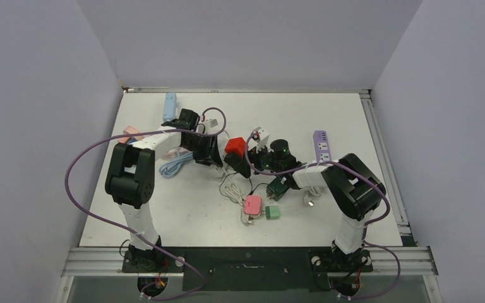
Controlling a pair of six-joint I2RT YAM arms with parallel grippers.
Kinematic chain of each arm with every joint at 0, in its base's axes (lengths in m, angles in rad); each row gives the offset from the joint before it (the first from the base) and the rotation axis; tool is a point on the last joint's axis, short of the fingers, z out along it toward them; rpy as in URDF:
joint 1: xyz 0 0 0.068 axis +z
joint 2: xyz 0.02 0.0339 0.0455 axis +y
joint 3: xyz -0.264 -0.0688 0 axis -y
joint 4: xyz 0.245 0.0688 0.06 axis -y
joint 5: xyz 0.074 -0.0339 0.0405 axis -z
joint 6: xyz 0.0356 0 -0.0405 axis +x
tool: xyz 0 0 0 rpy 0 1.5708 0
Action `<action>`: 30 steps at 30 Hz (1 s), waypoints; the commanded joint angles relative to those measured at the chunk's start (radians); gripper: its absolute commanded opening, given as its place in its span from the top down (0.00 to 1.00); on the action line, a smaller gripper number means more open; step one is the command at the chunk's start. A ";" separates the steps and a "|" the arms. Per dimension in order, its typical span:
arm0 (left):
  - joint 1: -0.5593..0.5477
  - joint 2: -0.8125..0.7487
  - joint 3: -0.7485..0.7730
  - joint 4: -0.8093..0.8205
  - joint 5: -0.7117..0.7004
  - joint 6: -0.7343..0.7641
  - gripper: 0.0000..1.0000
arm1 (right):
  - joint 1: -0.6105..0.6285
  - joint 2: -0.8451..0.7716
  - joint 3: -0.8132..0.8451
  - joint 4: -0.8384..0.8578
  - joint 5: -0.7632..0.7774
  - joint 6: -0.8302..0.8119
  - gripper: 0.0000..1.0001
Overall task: Pull the plug off the socket
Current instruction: Remove the plug from the socket.
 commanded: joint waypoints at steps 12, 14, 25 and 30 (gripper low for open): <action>0.005 -0.021 -0.012 0.042 0.128 -0.036 1.00 | 0.015 0.030 0.030 0.046 0.030 -0.008 0.35; 0.005 -0.023 -0.011 0.042 0.129 -0.036 1.00 | 0.013 0.020 0.028 0.032 0.056 -0.018 0.29; 0.005 -0.027 -0.014 0.042 0.130 -0.038 1.00 | 0.013 0.008 0.025 0.016 0.114 -0.020 0.19; 0.005 -0.024 -0.016 0.042 0.132 -0.041 1.00 | 0.019 0.008 0.027 0.038 0.046 -0.019 0.28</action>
